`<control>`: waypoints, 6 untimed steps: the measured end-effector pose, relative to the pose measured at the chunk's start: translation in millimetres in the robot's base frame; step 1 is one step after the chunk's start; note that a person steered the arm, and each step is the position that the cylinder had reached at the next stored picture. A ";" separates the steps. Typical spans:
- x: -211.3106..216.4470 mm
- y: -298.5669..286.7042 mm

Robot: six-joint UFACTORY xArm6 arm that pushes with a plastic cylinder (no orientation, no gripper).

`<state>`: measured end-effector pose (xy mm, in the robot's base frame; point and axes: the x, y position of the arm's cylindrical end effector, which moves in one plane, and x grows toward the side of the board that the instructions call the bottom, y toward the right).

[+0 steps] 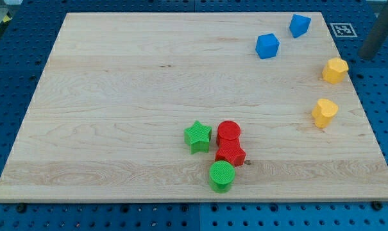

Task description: Move heart towards the yellow hexagon

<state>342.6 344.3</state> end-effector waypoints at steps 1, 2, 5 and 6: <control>8.3 -19.8; 21.4 -43.2; 116.9 -46.2; 154.1 -49.4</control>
<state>496.7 294.9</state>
